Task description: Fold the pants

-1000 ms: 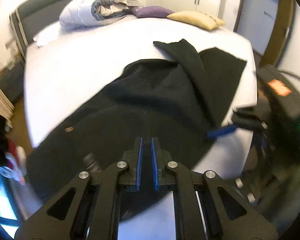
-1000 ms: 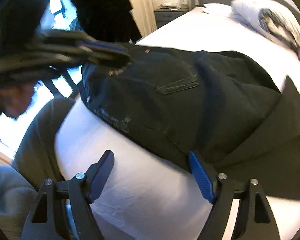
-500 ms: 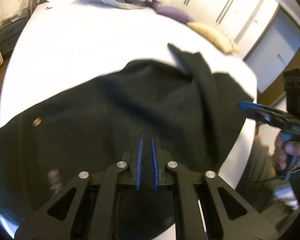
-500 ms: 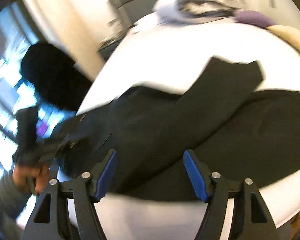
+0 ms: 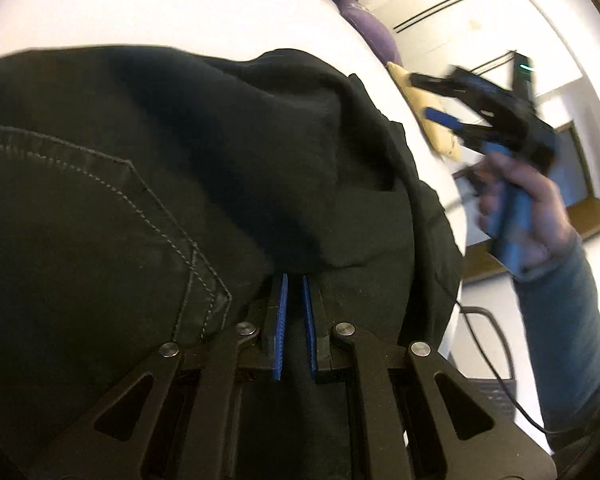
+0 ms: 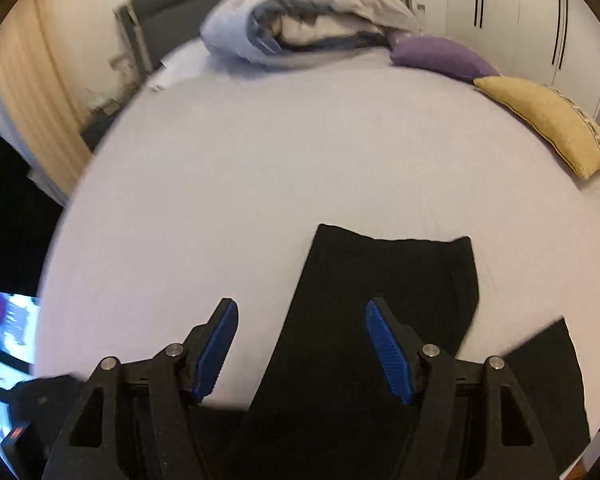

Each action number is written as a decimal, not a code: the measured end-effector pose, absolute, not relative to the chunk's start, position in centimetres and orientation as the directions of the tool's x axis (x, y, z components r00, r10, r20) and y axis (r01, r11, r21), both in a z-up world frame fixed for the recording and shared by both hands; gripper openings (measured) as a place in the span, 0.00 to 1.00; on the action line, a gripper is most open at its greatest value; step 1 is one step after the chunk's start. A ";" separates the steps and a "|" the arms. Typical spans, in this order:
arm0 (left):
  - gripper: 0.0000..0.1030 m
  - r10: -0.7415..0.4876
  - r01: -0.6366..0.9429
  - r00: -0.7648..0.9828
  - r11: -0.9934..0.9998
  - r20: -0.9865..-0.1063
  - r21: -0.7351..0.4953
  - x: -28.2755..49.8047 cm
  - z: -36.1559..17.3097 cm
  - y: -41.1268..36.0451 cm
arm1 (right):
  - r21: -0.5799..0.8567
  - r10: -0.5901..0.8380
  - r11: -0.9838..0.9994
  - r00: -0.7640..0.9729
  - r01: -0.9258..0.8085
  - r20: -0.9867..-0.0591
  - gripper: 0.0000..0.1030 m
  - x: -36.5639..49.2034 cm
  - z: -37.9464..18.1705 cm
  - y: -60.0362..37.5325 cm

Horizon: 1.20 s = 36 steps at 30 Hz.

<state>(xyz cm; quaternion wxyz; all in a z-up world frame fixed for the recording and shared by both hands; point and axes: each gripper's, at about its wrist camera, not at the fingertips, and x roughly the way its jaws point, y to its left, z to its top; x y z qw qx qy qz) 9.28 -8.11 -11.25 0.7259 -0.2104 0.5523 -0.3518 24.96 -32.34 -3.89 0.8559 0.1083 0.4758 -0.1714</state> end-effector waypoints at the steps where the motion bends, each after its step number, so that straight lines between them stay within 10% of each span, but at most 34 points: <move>1: 0.08 -0.743 0.283 0.144 0.663 -0.653 -0.693 9.3 -11.3 -8.2 | 0.002 -0.205 0.914 0.465 0.406 -0.861 0.68 25.2 -4.8 -32.2; 11: 0.08 -0.759 0.304 0.162 0.646 -0.631 -0.700 8.2 -11.5 -6.7 | -0.172 -0.336 0.874 0.309 0.454 -0.890 0.72 28.7 -9.9 -33.2; 15: 0.08 -0.763 0.307 0.165 0.642 -0.625 -0.703 7.8 -11.5 -6.2 | -0.150 -0.298 0.896 0.316 0.417 -0.901 0.19 28.9 -9.4 -34.4; 17: 0.08 -0.763 0.308 0.168 0.642 -0.624 -0.702 7.7 -11.5 -6.4 | -0.121 -0.275 0.899 0.327 0.421 -0.904 0.08 27.9 -9.1 -35.2; 28: 0.08 -0.765 0.285 0.169 0.642 -0.621 -0.712 7.6 -11.5 -6.1 | 0.324 -0.268 0.720 0.676 0.614 -0.686 0.06 8.1 -0.8 -44.8; 36: 0.08 -0.760 0.270 0.175 0.649 -0.626 -0.711 7.8 -11.8 -5.5 | 0.685 -0.242 0.284 0.742 0.670 -0.625 0.11 -9.2 -9.1 -50.9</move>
